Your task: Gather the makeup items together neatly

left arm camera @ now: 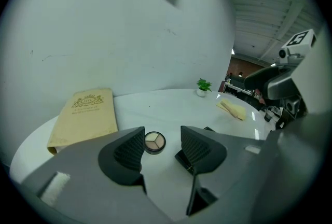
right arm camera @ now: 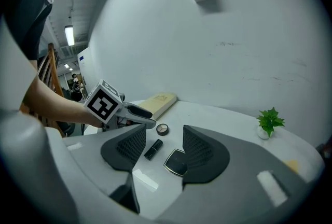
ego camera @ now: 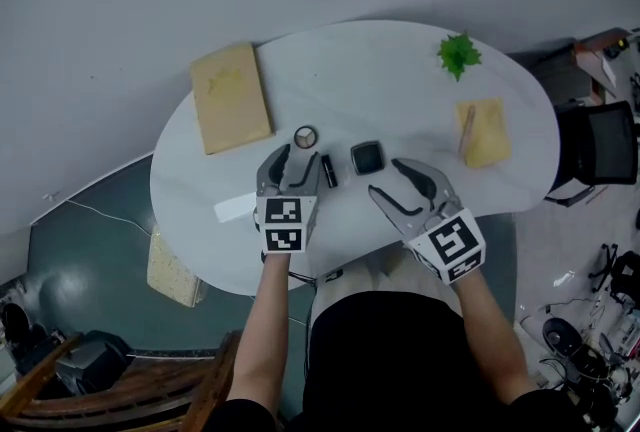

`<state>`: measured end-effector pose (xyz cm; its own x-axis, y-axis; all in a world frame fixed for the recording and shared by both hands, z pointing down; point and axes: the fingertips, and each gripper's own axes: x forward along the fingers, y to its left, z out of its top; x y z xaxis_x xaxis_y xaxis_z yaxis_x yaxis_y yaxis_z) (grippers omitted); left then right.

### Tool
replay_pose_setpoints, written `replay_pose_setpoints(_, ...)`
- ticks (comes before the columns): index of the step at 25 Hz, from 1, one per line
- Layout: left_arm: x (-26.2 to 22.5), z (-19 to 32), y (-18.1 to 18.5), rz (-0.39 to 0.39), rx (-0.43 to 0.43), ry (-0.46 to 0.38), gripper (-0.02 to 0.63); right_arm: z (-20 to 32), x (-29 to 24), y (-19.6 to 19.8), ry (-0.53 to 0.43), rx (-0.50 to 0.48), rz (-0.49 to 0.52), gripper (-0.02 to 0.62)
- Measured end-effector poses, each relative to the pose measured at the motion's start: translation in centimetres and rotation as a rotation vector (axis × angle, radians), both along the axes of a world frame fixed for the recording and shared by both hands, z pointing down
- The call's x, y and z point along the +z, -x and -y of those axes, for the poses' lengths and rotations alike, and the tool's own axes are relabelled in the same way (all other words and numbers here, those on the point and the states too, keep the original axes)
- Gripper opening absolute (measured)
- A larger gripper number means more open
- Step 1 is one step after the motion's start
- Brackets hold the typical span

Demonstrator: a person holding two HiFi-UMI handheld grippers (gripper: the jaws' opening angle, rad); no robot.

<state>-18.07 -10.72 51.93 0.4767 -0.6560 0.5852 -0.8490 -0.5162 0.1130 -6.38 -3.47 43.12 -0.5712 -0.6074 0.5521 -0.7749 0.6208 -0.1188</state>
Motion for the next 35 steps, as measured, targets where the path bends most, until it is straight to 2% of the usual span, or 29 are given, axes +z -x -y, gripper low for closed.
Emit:
replay_pose_setpoints(12, 4.8, 2.0, -1.1, 0.066, 0.047, 0.056, 0.242, -0.8, 1.7, -1.9, 0.047, 0.089, 0.000, 0.233)
replay_pose_setpoints(23, 7.0, 2.8, -1.1, 0.107, 0.025, 0.097, 0.224, -1.3, 2.8, -2.9, 0.080, 0.133, -0.005, 0.233)
replay_pose_setpoints(35, 7.7, 2.4, -0.3, 0.111, 0.006, 0.118, 0.210, -1.5, 2.3, -3.2, 0.074, 0.143, -0.008, 0.233)
